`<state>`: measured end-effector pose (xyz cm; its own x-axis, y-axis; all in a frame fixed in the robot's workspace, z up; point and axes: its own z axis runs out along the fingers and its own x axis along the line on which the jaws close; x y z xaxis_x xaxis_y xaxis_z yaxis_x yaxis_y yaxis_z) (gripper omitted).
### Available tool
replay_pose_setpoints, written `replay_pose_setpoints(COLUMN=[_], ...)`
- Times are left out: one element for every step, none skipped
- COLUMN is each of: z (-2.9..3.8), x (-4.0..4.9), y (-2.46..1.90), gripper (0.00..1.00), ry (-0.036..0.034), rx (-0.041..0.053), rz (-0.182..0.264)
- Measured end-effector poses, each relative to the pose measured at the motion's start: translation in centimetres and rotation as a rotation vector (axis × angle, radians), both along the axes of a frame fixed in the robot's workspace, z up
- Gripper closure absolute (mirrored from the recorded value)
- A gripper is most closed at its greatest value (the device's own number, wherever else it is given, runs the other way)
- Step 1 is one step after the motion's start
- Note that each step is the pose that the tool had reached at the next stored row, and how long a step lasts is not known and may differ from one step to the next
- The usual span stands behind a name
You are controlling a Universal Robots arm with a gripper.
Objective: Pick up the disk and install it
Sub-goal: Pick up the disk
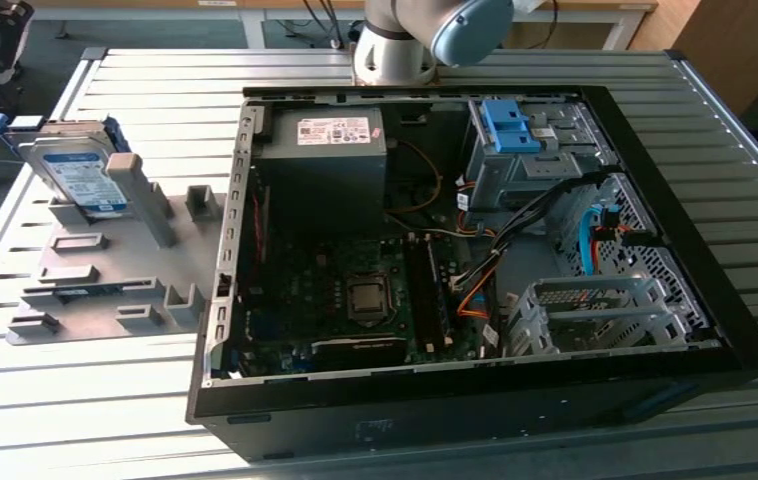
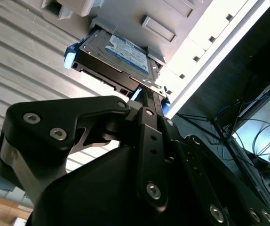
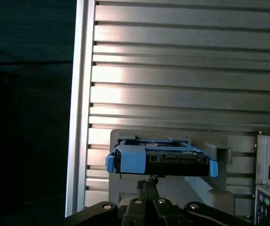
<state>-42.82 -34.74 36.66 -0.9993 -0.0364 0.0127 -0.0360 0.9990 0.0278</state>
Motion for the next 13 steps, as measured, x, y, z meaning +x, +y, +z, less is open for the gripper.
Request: replay_pose_setpoints(z=[0.00, 0.00, 0.00, 0.00, 0.00, 0.00, 0.00, 0.00, 0.00, 0.00, 0.00, 0.00, 0.00], x=[0.00, 0.00, 0.00, 0.00, 0.00, 0.00, 0.00, 0.00, 0.00, 0.00, 0.00, 0.00, 0.00], y=[0.00, 0.00, 0.00, 0.00, 0.00, 0.00, 0.00, 0.00, 0.00, 0.00, 0.00, 0.00, 0.00], gripper=[0.89, 0.89, 0.89, 0.89, 0.89, 0.89, 0.89, 0.89, 0.89, 0.89, 0.89, 0.89, 0.89], ry=[0.0000, 0.0000, 0.0001, 0.0000, 0.0000, 0.0001, 0.0000, 0.0000, 0.0000, 0.0000, 0.0001, 0.0000, 0.0000], rx=[0.0000, 0.0000, 0.0000, 0.0000, 0.0000, 0.0000, 0.0000, 0.0000, 0.0000, 0.0000, 0.0000, 0.0000, 0.0000], rz=[0.013, 0.023, 0.030, 0.037, 0.043, 0.049, 0.054, 0.058, 0.061, 0.063, 0.064, 0.064, 0.064])
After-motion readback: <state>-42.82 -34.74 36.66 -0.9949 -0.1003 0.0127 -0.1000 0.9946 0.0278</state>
